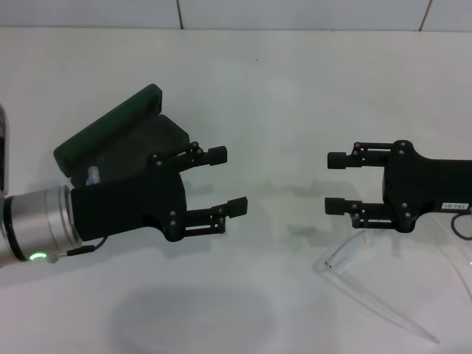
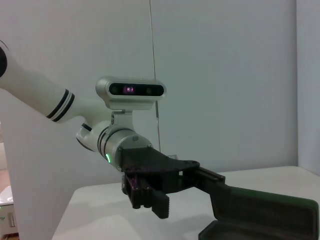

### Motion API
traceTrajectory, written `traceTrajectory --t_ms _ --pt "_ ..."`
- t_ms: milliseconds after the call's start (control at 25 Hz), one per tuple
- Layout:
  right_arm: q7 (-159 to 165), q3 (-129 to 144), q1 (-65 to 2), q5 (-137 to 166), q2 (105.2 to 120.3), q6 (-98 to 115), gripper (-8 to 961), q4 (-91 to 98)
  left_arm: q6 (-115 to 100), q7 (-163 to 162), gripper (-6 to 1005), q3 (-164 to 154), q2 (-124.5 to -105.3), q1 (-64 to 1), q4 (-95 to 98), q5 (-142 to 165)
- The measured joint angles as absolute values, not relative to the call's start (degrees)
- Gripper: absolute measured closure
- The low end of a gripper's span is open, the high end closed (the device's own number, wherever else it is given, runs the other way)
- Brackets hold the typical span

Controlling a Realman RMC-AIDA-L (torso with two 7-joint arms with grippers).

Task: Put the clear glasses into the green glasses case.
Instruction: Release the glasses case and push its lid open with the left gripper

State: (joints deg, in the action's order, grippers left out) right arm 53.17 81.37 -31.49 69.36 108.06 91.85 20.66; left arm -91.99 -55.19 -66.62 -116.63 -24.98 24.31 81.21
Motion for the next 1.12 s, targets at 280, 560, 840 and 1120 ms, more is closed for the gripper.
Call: traceTrajectory --t_ms 280,560,840,1120 --pt "53.1 81.5 -31.5 69.4 108.18 91.7 296 20.7 -91.8 -55.2 170 -66.2 -116.64 -25.5 24.3 81.1" --pt "53.0 81.6 -31.4 69.4 108.26 91.7 296 20.7 -88.8 -59.6 188 -63.0 -115.94 -25.0 29.8 81.6" --pt "53.1 81.4 -31.4 70.8 108.29 91.8 296 20.7 -75.6 -70.6 205 -58.7 -114.07 -24.9 37.8 86.5" --pt "53.1 81.6 -31.1 70.8 108.42 91.8 296 20.7 -67.5 -83.0 222 -55.8 -114.06 -25.5 44.1 100.2"
